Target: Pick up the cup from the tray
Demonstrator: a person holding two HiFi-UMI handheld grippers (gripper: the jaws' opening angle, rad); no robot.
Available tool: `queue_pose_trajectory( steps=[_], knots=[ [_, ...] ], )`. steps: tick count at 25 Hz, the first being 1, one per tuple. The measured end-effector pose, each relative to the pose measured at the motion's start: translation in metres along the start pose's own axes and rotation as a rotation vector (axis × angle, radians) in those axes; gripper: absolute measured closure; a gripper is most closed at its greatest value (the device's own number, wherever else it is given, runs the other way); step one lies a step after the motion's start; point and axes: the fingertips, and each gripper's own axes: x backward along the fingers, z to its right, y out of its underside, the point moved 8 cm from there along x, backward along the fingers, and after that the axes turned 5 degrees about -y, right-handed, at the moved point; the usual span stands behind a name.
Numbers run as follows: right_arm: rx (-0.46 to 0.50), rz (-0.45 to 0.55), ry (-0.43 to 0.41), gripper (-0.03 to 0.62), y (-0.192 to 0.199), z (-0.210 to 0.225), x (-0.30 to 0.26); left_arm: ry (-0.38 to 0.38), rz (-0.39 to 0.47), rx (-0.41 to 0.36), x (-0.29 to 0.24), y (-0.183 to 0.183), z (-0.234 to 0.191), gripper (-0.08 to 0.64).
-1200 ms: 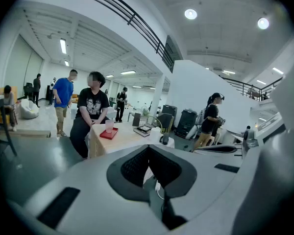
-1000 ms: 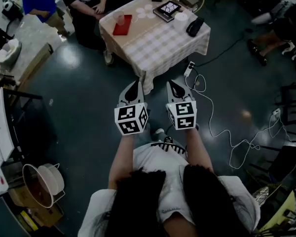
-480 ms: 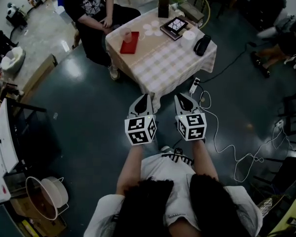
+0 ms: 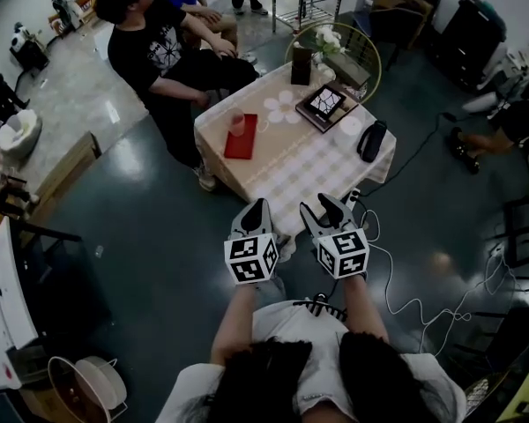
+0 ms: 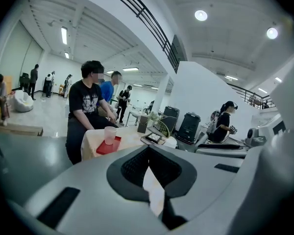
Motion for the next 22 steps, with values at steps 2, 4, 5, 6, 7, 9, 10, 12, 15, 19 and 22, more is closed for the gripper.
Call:
queue_pose_trajectory(
  steps=[2,4,5,6,7,9,10,12,15,19,22],
  knots=[
    [0.008,-0.001,0.001,0.403,-0.011,0.002,-0.021,0.005,0.004,-0.006,-0.016,-0.013,-0.012,0.554],
    [0.014,0.002,-0.005,0.391,-0.021,0.003,-0.046,0.007,0.006,-0.014,-0.033,-0.026,-0.026,0.554],
    [0.014,0.002,-0.009,0.384,-0.025,0.003,-0.057,0.008,0.004,-0.017,-0.04,-0.031,-0.033,0.554],
    [0.012,0.001,-0.011,0.377,-0.029,0.003,-0.067,0.01,0.0,-0.022,-0.046,-0.035,-0.038,0.554],
    [0.011,-0.002,-0.014,0.373,-0.032,0.002,-0.077,0.011,-0.006,-0.027,-0.051,-0.039,-0.043,0.554],
    [0.01,-0.008,-0.021,0.361,-0.039,0.0,-0.095,0.008,-0.017,-0.034,-0.06,-0.046,-0.054,0.554],
    [0.012,-0.011,-0.025,0.354,-0.042,-0.001,-0.103,0.006,-0.022,-0.034,-0.064,-0.049,-0.06,0.554],
    [0.018,-0.016,-0.035,0.336,-0.045,-0.003,-0.119,0.002,-0.034,-0.032,-0.072,-0.054,-0.068,0.554],
    [0.031,-0.018,-0.068,0.293,-0.052,-0.001,-0.143,-0.004,-0.049,-0.042,-0.086,-0.06,-0.079,0.554],
    [0.041,-0.007,-0.107,0.264,-0.062,0.005,-0.175,-0.02,-0.065,-0.057,-0.103,-0.068,-0.092,0.554],
    [0.062,-0.009,-0.127,0.249,-0.07,0.013,-0.197,-0.04,-0.06,-0.048,-0.119,-0.075,-0.099,0.554]
  ],
)
